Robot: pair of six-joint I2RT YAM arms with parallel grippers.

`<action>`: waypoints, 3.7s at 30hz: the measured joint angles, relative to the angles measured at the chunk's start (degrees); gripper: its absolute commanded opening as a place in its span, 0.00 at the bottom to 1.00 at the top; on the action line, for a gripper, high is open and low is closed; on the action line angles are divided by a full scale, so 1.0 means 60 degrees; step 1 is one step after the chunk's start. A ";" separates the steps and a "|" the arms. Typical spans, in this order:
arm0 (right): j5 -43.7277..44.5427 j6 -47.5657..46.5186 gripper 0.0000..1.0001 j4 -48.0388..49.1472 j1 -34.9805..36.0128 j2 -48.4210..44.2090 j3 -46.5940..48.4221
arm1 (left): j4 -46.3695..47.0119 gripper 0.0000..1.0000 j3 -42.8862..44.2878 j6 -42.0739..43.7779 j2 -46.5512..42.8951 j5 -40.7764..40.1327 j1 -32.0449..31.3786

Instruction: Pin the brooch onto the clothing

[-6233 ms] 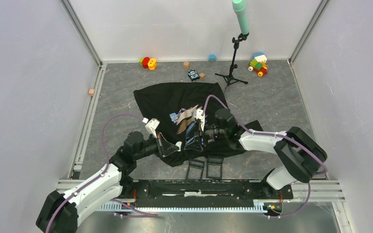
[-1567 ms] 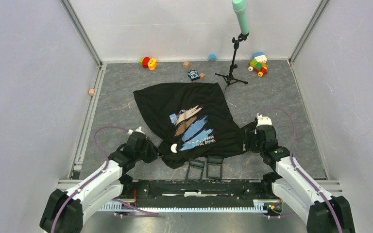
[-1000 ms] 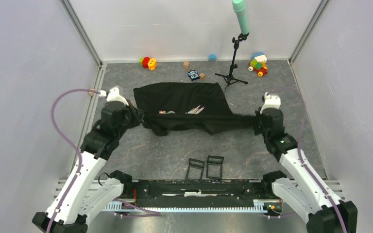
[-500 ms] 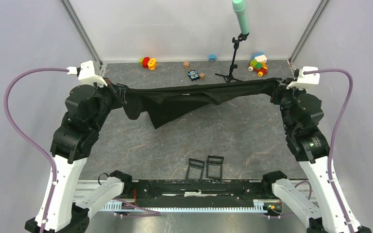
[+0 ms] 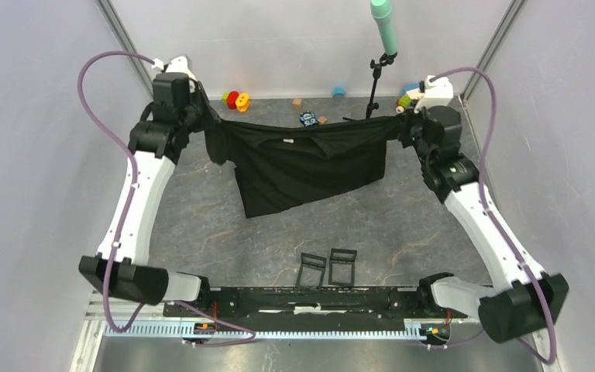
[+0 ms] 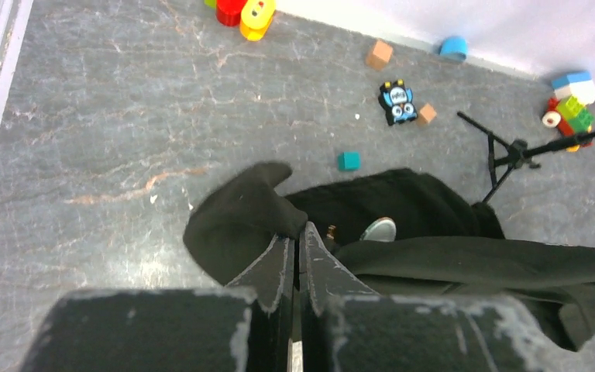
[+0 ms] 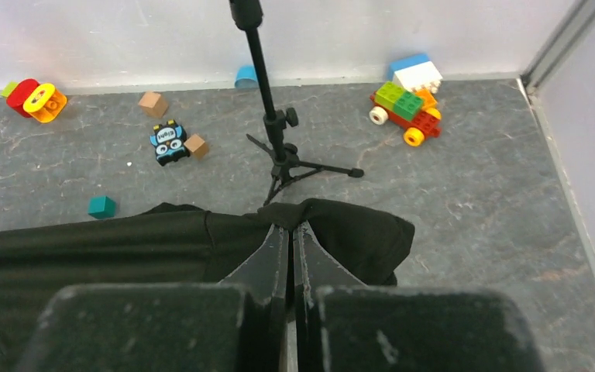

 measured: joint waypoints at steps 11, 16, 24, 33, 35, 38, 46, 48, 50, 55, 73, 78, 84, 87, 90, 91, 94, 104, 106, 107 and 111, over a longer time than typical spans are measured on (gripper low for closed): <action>-0.1486 -0.0044 0.00 0.1727 -0.0058 0.1927 0.2794 | 0.0277 0.02 0.4058 0.0208 0.1581 0.1712 0.1672; -0.1708 -0.0047 0.00 0.2612 -0.0087 0.0586 0.1133 | 0.1220 0.02 0.1916 0.0200 -0.0215 0.2124 0.1687; -0.1858 0.0583 0.00 0.1603 -0.0098 -0.1151 -0.4539 | 0.2058 0.02 -0.6703 -0.1632 -0.3381 0.3417 0.1687; -0.1213 0.1140 0.00 0.0117 -0.0098 -0.1512 -0.6652 | 0.1494 0.03 -0.9719 -0.3082 -0.4798 0.4495 0.1676; -0.1031 0.1188 0.00 0.0120 -0.0098 -0.1647 -0.6652 | 0.1395 0.04 -0.9719 -0.3169 -0.5220 0.4564 0.1676; -0.0707 0.1220 0.00 0.0080 -0.0098 -0.1840 -0.6652 | 0.1118 0.11 -0.9719 -0.3333 -0.5672 0.4699 0.1676; 0.0251 0.1122 0.76 -0.0408 -0.0102 -0.1953 -0.6652 | 0.0124 0.95 -0.9730 -0.3461 -0.6105 0.5125 0.1672; 0.0361 0.1031 0.83 -0.0455 -0.0102 -0.1982 -0.6652 | -0.0011 0.99 -0.9697 -0.3461 -0.6262 0.5096 0.1668; 0.0280 0.0896 0.85 -0.0433 -0.0102 -0.2036 -0.6648 | -0.0015 1.00 -0.9551 -0.3450 -0.6207 0.5067 0.1665; -0.0754 0.0477 0.85 0.0076 -0.0098 -0.2022 -0.6415 | 0.0991 1.00 -0.9009 -0.3442 -0.4976 0.5155 0.1668; -0.4124 0.1027 0.44 0.4699 0.3719 0.1089 -0.5792 | 0.7708 0.66 -0.6564 -0.4251 0.3016 0.4929 0.1322; -0.4462 0.1472 0.40 0.6204 0.4524 0.2616 -0.5825 | 0.7905 0.65 -0.6196 -0.4255 0.4255 0.4309 0.1297; -0.4546 0.1810 0.39 0.6841 0.4670 0.3417 -0.6441 | 0.8018 0.65 -0.6036 -0.4255 0.4754 0.3781 0.1308; -0.4422 0.1938 0.39 0.7056 0.4670 0.3413 -0.7111 | 0.7989 0.65 -0.5909 -0.4233 0.4827 0.3610 0.1300; -0.4218 0.2058 0.37 0.7377 0.4670 0.3151 -0.7537 | 0.7949 0.65 -0.5635 -0.4200 0.5016 0.3446 0.1319; -0.4127 0.2109 0.36 0.7482 0.4670 0.3082 -0.7668 | 0.7938 0.65 -0.5504 -0.4160 0.5111 0.3421 0.1333; -0.3785 0.2320 0.36 0.7690 0.4707 0.2936 -0.7949 | 0.7934 0.65 -0.5206 -0.4003 0.5340 0.3340 0.1381; -0.3217 0.2619 0.39 0.7606 0.4732 0.2619 -0.8167 | 0.7788 0.67 -0.4484 -0.3402 0.5807 0.3289 0.1428; -0.3151 0.2616 0.41 0.7399 0.4732 0.2455 -0.8167 | 0.7675 0.68 -0.4404 -0.3257 0.5807 0.3289 0.1428; -0.3126 0.2612 0.42 0.7257 0.4732 0.2353 -0.8167 | 0.7628 0.70 -0.4371 -0.3202 0.5807 0.3289 0.1428; -0.3078 0.2535 0.47 0.6626 0.4732 0.1942 -0.8123 | 0.7351 0.80 -0.4207 -0.3020 0.5778 0.3300 0.1402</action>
